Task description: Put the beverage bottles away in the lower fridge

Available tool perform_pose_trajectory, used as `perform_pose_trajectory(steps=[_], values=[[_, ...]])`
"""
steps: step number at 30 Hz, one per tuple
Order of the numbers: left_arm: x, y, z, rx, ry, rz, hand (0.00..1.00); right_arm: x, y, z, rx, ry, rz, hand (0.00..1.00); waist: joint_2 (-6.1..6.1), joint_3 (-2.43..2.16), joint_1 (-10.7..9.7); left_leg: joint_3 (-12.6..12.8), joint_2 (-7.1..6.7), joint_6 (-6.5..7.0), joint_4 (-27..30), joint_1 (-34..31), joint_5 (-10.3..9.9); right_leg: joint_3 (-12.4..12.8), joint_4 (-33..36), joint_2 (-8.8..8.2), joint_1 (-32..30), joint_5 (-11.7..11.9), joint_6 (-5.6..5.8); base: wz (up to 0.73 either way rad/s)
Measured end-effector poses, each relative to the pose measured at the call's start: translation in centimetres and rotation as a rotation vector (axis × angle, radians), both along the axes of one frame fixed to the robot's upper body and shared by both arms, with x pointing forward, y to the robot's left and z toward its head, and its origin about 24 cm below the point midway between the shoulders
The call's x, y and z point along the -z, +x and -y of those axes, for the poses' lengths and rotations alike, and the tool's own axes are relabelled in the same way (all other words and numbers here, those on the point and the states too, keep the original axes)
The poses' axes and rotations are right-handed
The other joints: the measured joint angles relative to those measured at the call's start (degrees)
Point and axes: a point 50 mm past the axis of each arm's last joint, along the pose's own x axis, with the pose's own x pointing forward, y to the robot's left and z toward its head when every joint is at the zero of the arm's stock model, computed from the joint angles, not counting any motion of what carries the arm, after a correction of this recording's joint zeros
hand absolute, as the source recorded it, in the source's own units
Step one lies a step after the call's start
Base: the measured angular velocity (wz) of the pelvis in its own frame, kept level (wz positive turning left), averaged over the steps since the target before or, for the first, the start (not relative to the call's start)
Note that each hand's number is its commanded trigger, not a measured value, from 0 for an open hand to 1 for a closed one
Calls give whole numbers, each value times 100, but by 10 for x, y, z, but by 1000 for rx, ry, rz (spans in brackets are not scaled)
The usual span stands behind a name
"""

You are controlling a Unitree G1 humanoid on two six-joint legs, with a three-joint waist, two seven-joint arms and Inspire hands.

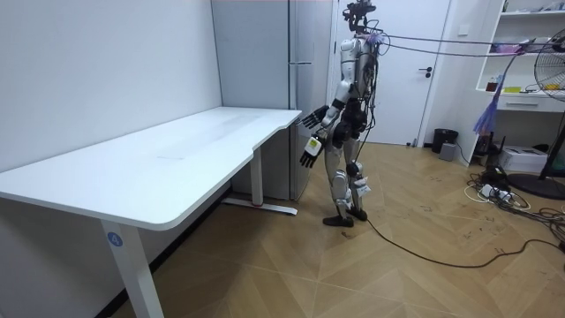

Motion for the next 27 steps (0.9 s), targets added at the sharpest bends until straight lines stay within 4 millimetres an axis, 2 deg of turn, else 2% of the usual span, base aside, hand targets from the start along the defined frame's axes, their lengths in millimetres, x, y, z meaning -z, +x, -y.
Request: perform_pose_trajectory(steps=[8,12,14,17,21,23,24,26,27], values=[[0,-1,1,-36,-17,6,0,10,-7,5,10,-48,-54,0,-60,-7,9,-296,-98,41,-56,-44,37,-230,69,-74,48,-16,27,18],[0,-3,0,-62,-23,7,0,18,-13,11,26,-84,-97,0,-122,-16,-2,-425,-184,88,-117,-33,56,-236,140,-132,83,-45,77,23],[1,-9,-4,-103,-26,-2,0,36,-30,20,50,-138,-203,0,-174,2,7,-522,-233,112,-179,79,57,-218,146,-149,219,-46,92,25],[2,-21,-7,-167,-33,-15,0,54,-55,39,111,-203,-339,0,-232,-7,-113,-775,-316,159,-180,63,43,-205,207,-184,272,-46,120,41],[4,-35,-14,-232,-27,-41,0,70,-94,63,202,-281,-513,0,-252,-9,-127,-998,-388,223,-202,87,24,-126,209,-192,327,-17,184,38],[4,-41,-18,-260,-18,-55,0,76,-118,72,257,-299,-596,0,-274,-11,-186,-1258,-465,249,-159,54,22,98,211,-142,357,-7,200,48],[5,-43,-19,-266,-16,-62,0,77,-125,75,277,-303,-622,0,-245,3,-205,-1331,-470,255,-154,55,22,171,221,-125,369,9,209,54],[4,-50,-25,-262,9,-81,0,80,-145,81,353,-302,-697,0,-257,2,-212,-1571,-482,265,-146,75,25,559,170,-65,400,24,240,45],[4,-51,-26,-265,14,-83,0,80,-150,82,369,-297,-713,0,-259,5,-220,-1621,-485,265,-138,73,25,633,-12,-28,440,24,238,34]])
